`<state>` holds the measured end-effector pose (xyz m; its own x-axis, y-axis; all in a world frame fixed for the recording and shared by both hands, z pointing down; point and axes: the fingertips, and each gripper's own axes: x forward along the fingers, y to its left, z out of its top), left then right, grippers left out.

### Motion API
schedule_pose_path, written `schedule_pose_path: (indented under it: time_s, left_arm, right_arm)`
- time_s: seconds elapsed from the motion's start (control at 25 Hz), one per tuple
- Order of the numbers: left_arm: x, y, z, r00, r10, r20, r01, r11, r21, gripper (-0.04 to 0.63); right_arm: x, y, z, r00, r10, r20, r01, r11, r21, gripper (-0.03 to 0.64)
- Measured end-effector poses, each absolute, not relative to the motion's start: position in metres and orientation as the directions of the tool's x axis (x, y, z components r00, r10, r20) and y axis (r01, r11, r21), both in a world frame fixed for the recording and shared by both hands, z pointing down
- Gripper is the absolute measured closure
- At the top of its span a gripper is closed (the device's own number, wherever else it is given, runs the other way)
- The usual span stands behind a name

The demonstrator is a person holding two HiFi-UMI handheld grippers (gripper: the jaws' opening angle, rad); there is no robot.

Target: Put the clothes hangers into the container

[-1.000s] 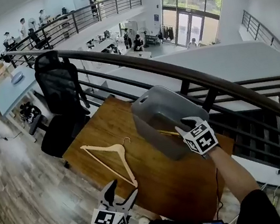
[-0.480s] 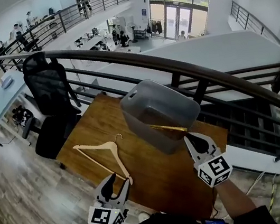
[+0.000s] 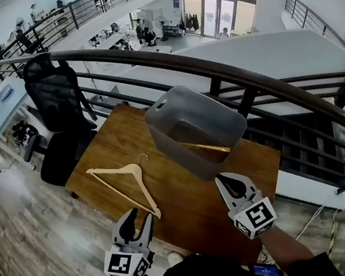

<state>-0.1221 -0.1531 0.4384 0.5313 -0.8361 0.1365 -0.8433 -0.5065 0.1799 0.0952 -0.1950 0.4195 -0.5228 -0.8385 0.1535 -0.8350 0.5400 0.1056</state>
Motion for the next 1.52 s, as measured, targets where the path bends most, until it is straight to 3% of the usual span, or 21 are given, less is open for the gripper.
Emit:
schedule_pose_path:
  time_s: [0.48, 0.96, 1.16, 1.52]
  left_arm:
    - [-0.177, -0.114, 0.466, 0.398, -0.89, 0.221, -0.914, -0.365, 0.175, 0.425]
    - [-0.26, -0.061, 0.496, 0.233, -0.915, 0.328, -0.963, -0.171, 0.209, 0.425]
    - [-0.271, -0.059, 0.509, 0.223, -0.909, 0.353, -0.964, -0.153, 0.217, 0.425]
    - [-0.271, -0.054, 0.531, 0.259, -0.878, 0.403, -0.956, -0.172, 0.238, 0.425]
  right_arm:
    - [-0.042, -0.194, 0.549, -0.673, -0.583, 0.455, -0.682, 0.727, -0.078, 0.617]
    - [-0.112, -0.229, 0.674, -0.538, -0.448, 0.714, -0.718, 0.687, -0.111, 0.507]
    - [-0.118, -0.243, 0.71, -0.481, -0.439, 0.759, -0.77, 0.625, -0.127, 0.474]
    - [-0.135, -0.258, 0.709, -0.49, -0.467, 0.736, -0.804, 0.568, -0.175, 0.428]
